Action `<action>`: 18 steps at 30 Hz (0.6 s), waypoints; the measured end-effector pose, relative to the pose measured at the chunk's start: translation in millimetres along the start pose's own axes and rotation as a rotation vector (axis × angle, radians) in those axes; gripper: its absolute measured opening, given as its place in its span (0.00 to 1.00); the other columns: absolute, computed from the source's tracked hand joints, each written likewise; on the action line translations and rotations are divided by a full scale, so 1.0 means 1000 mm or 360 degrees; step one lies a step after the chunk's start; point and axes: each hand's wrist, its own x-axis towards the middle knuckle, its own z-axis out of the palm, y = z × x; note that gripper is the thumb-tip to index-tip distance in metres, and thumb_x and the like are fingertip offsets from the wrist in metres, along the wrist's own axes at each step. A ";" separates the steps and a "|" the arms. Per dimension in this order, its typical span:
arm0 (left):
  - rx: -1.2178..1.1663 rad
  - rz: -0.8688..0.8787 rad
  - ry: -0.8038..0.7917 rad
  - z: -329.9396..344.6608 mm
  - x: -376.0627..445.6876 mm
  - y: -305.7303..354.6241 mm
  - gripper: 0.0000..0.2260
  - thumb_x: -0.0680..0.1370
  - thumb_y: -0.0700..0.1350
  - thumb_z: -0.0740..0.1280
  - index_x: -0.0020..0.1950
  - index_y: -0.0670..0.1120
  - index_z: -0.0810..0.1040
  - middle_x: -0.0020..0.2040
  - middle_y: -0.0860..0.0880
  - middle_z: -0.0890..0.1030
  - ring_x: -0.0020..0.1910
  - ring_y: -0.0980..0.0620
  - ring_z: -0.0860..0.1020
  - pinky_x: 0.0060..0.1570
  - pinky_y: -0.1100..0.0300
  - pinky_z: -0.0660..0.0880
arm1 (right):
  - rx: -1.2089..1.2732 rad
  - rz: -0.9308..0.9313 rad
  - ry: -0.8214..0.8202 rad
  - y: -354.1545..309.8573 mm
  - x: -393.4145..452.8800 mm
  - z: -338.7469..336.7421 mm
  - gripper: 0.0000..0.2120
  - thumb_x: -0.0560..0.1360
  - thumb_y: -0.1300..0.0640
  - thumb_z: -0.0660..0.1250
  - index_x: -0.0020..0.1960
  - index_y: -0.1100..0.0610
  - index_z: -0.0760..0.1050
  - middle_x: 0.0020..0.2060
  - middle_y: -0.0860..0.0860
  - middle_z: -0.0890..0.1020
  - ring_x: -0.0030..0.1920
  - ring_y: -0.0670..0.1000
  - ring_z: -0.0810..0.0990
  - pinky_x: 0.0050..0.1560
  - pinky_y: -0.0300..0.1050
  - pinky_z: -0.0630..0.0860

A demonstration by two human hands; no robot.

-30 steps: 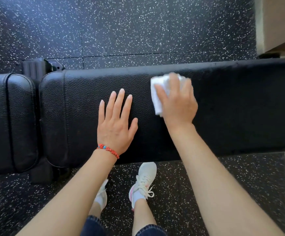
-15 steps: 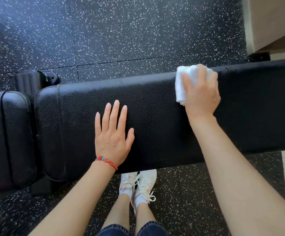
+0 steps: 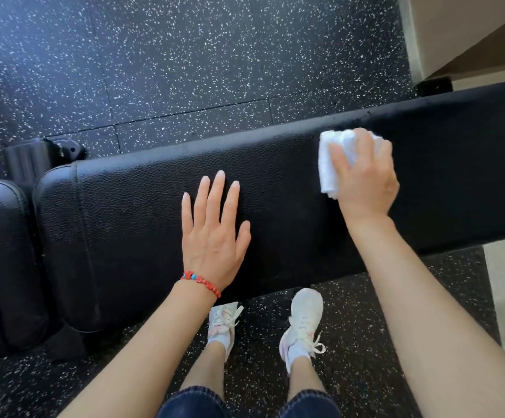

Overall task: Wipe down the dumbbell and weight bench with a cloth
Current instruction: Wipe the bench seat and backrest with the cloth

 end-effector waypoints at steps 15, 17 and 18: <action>0.0094 -0.0057 -0.0046 0.008 -0.001 0.015 0.25 0.77 0.51 0.55 0.71 0.41 0.66 0.72 0.39 0.64 0.72 0.38 0.60 0.69 0.39 0.53 | 0.0172 -0.0327 -0.0139 0.036 -0.036 -0.011 0.19 0.73 0.45 0.60 0.53 0.57 0.78 0.41 0.60 0.78 0.37 0.57 0.77 0.31 0.45 0.74; 0.0071 -0.0099 -0.0012 0.007 -0.001 0.025 0.25 0.77 0.50 0.55 0.71 0.40 0.66 0.72 0.39 0.64 0.72 0.38 0.60 0.69 0.40 0.52 | 0.0187 -0.0094 -0.0047 0.059 -0.031 -0.017 0.19 0.73 0.45 0.62 0.53 0.59 0.78 0.42 0.62 0.77 0.38 0.60 0.78 0.30 0.49 0.74; 0.0064 -0.0098 0.0005 0.007 -0.001 0.031 0.24 0.78 0.50 0.55 0.71 0.40 0.66 0.72 0.38 0.65 0.72 0.37 0.60 0.69 0.40 0.52 | 0.0133 -0.0057 0.0018 0.063 -0.034 -0.018 0.18 0.73 0.46 0.64 0.52 0.60 0.78 0.41 0.63 0.78 0.37 0.61 0.78 0.28 0.48 0.74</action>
